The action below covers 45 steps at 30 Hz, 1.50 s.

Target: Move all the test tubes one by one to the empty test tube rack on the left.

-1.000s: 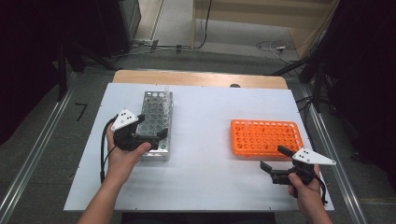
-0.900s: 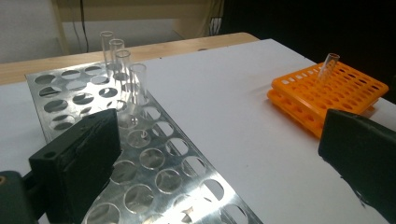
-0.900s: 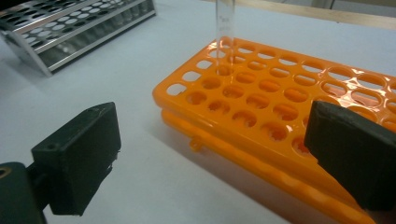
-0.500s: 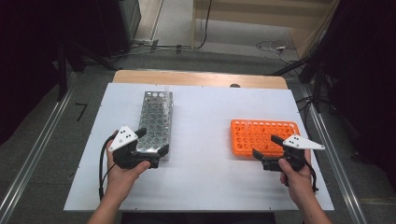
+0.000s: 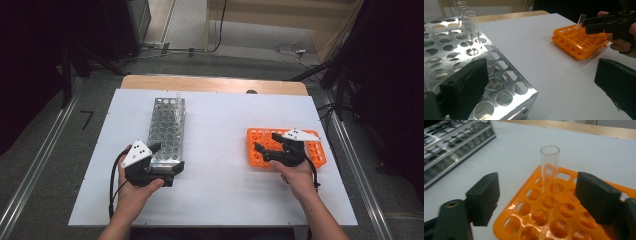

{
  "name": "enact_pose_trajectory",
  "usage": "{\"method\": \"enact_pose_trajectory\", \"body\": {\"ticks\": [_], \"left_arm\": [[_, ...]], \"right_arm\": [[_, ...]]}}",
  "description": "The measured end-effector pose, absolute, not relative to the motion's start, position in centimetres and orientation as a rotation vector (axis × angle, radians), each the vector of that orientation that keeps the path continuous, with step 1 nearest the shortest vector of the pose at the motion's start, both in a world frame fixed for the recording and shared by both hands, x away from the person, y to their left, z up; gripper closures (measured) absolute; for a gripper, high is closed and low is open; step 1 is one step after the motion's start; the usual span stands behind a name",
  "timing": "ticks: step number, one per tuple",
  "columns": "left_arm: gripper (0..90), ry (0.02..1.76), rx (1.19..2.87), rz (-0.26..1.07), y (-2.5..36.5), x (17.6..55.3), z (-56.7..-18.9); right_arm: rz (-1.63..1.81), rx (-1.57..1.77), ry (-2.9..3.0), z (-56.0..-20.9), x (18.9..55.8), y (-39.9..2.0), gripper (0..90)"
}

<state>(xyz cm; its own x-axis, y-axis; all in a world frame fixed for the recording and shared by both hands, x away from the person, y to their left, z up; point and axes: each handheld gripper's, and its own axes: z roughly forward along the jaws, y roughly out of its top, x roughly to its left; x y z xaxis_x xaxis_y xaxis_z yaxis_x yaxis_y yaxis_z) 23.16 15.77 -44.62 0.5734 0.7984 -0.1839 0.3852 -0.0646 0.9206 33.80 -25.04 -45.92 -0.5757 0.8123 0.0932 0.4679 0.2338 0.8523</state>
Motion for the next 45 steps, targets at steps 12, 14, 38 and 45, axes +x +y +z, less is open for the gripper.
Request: {"method": "enact_pose_trajectory", "body": {"ticks": [12,14,38,45], "left_arm": [[0.0,1.001,1.675,0.454,15.7,23.3,-44.7],[0.0,1.002,1.674,0.454,15.7,23.2,-44.7],[0.0,0.969,1.676,0.469,15.0,22.9,-44.1],[0.0,0.954,1.682,0.467,14.5,22.7,-43.8]], "right_arm": [[1.201,1.231,2.142,-47.4,34.6,-24.9,57.5],[1.199,1.218,2.132,-47.5,34.6,-24.8,60.1],[1.297,1.100,2.024,-44.8,32.6,-25.3,73.7],[1.336,1.030,2.066,-43.8,31.1,-24.1,73.7]]}}
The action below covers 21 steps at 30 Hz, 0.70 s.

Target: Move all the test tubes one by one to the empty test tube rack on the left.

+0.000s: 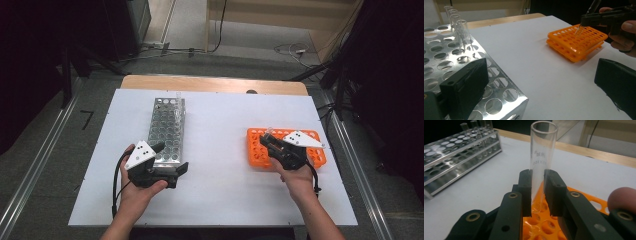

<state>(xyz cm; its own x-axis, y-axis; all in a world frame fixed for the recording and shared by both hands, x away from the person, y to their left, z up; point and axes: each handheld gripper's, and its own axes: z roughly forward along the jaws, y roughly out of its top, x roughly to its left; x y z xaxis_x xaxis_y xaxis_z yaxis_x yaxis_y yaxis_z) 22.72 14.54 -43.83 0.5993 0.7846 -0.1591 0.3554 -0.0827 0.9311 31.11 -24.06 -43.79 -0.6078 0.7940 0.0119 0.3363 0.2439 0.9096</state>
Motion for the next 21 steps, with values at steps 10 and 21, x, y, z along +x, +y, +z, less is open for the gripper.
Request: {"method": "enact_pose_trajectory", "body": {"ticks": [10,21], "left_arm": [[0.0,0.920,1.689,0.453,13.6,22.5,-43.4],[0.6,0.884,1.688,0.435,12.4,22.4,-42.9]], "right_arm": [[1.368,0.964,2.142,-44.3,29.8,-22.0,73.7],[1.404,0.852,2.240,-44.4,27.9,-18.7,73.7]]}}
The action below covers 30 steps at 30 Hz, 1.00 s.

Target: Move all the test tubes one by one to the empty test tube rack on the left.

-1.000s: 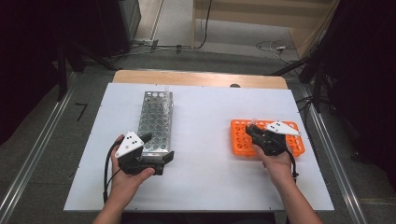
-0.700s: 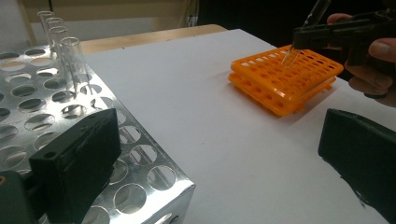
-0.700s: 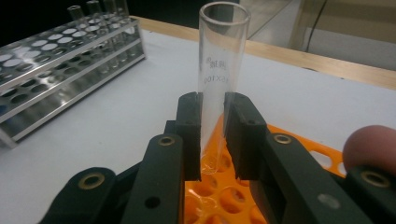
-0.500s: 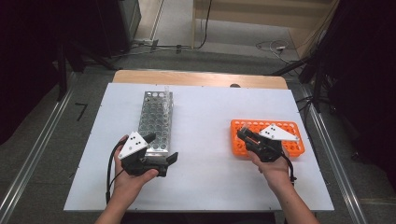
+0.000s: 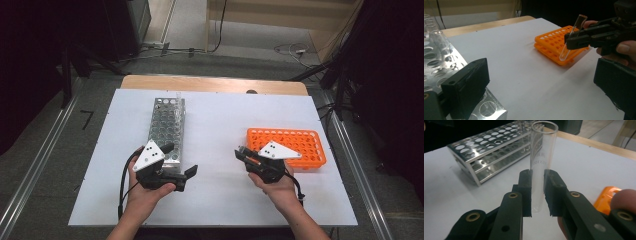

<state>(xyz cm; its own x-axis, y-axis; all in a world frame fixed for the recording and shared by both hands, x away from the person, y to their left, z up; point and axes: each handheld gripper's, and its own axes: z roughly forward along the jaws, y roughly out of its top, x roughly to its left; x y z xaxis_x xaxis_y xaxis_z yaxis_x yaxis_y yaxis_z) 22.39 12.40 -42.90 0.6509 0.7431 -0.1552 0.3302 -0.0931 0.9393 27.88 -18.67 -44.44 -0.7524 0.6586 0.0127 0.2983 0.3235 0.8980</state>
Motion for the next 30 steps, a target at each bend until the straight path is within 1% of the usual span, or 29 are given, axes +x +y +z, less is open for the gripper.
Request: {"method": "enact_pose_trajectory", "body": {"ticks": [6,13,20,30], "left_arm": [[2.0,0.856,1.693,0.415,11.6,22.4,-42.6],[7.8,0.813,1.689,0.380,10.6,22.3,-42.3],[20.2,0.773,1.699,0.350,9.5,22.2,-42.0],[41.8,0.738,1.709,0.317,8.4,22.1,-42.0]], "right_arm": [[1.421,0.807,2.283,-44.6,27.0,-17.2,73.7],[1.439,0.764,2.321,-44.7,26.2,-16.0,73.7],[1.451,0.723,2.345,-44.7,25.5,-15.0,73.7],[1.470,0.685,2.367,-44.5,24.7,-14.2,73.7]]}}
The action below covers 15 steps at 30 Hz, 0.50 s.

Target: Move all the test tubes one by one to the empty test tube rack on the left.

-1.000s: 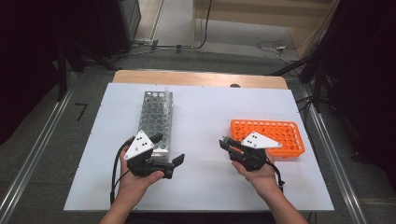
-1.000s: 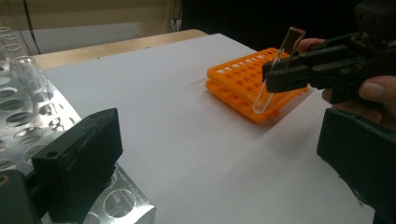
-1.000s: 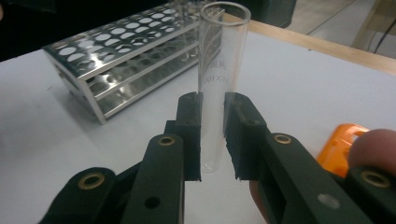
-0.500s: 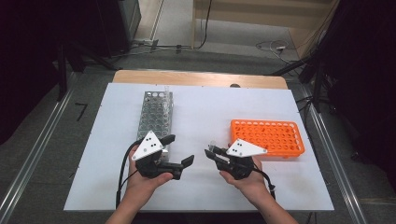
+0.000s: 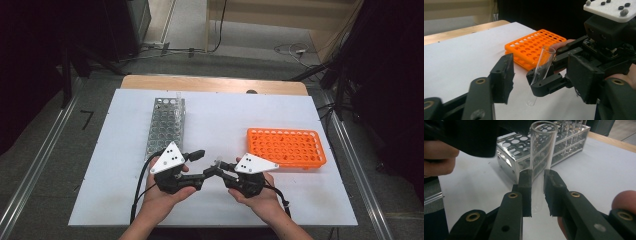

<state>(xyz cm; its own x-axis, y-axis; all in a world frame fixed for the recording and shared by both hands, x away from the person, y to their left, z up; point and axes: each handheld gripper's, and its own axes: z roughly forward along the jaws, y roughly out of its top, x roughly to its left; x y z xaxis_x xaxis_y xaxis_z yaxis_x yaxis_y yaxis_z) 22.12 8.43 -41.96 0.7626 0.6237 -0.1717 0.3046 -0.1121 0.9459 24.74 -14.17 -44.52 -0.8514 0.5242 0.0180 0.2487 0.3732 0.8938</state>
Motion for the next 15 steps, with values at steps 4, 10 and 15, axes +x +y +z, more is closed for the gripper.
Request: {"method": "enact_pose_trajectory", "body": {"ticks": [4,10,15], "left_arm": [[49.5,0.736,1.726,0.306,7.9,22.2,-42.1],[59.0,0.724,1.755,0.310,7.3,22.2,-42.4],[69.0,0.709,1.760,0.301,7.2,22.2,-42.5]], "right_arm": [[1.473,0.672,2.383,-44.5,24.5,-13.8,73.7],[1.481,0.637,2.407,-44.4,24.0,-13.2,73.7],[1.486,0.631,2.420,-44.2,23.8,-13.1,73.6]]}}
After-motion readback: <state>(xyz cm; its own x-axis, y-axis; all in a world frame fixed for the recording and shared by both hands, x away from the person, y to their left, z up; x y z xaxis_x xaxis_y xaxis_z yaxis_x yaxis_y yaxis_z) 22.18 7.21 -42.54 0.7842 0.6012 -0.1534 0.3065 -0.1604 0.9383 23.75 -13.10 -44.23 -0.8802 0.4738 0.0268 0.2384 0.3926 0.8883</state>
